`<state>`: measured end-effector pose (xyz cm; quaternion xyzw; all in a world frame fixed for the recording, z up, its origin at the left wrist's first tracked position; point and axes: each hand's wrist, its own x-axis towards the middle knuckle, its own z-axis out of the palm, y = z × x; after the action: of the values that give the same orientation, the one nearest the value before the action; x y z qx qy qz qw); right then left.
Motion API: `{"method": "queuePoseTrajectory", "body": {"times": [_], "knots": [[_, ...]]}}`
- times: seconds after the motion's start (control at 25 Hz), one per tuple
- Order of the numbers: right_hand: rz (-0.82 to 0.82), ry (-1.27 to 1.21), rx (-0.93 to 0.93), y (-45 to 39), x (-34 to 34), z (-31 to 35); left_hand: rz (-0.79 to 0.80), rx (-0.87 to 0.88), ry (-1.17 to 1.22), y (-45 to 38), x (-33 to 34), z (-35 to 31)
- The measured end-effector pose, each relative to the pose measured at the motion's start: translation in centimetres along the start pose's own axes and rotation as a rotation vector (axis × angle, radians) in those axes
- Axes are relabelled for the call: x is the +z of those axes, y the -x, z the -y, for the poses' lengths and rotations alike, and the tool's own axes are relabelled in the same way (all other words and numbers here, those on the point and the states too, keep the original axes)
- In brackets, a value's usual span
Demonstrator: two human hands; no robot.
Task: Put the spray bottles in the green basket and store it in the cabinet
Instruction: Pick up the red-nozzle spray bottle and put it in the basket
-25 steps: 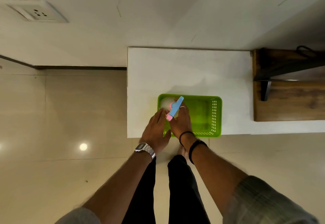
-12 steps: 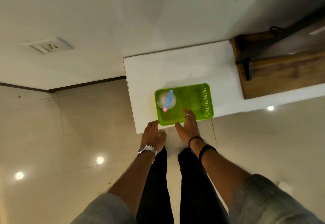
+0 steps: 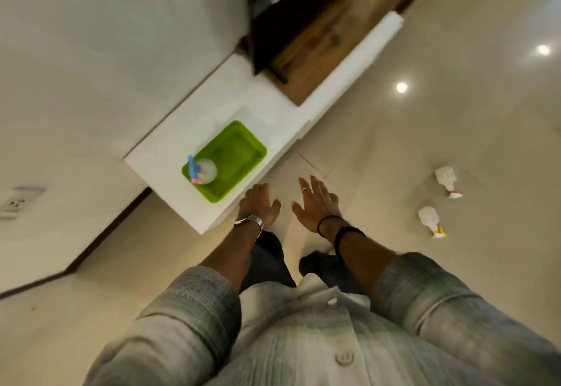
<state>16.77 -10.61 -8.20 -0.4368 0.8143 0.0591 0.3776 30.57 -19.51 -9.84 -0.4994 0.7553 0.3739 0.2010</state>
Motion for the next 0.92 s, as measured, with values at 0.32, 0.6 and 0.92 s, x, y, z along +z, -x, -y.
{"method": "queuePoseTrajectory", "body": {"times": [0.32, 0.6, 0.92], "knots": [[-0.180, -0.219, 0.335, 10.6, -1.9, -21.1, 0.105, 0.323, -0.189, 4.0, 7.7, -20.3], [-0.240, -0.455, 0.632, 17.6, -0.7, -35.6, 0.246, 0.569, -0.510, 5.5, 15.7, -32.6], [-0.316, -0.663, 0.823, 18.8, -1.9, -45.1, 0.310, 0.750, -0.723, 1.8, 19.4, -46.9]]}}
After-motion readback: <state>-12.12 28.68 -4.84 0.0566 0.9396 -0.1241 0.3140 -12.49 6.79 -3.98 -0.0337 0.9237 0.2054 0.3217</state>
